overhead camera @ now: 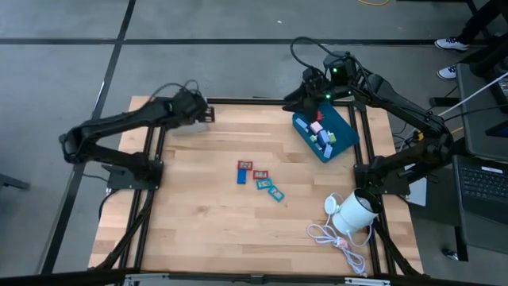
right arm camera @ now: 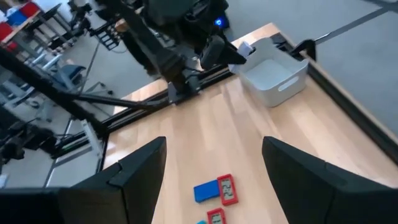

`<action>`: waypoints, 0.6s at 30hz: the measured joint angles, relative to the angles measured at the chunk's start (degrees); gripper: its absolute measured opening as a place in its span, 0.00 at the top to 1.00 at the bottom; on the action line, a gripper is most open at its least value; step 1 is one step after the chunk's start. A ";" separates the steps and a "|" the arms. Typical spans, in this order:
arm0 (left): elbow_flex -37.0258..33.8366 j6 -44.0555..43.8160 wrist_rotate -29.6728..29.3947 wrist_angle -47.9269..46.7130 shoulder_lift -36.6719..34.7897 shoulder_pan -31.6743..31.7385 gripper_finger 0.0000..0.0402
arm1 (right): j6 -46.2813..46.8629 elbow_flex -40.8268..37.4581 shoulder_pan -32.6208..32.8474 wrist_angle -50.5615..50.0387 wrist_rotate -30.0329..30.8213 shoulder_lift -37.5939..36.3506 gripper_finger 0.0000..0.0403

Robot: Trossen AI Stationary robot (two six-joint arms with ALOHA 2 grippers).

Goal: Pick & Place Office items
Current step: Put the white digital timer into the gray bin

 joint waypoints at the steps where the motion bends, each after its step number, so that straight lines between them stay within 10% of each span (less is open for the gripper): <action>1: -0.30 2.94 1.07 0.50 -0.31 2.42 0.62 | 0.35 0.00 0.00 0.06 0.77 0.00 0.33; 10: -12.22 20.16 21.15 20.52 0.61 24.49 0.62 | 5.70 0.00 0.00 0.73 7.36 0.00 0.33; 18: -18.23 26.37 25.88 24.31 0.73 34.04 0.62 | 8.71 0.00 0.00 0.73 9.70 0.00 0.33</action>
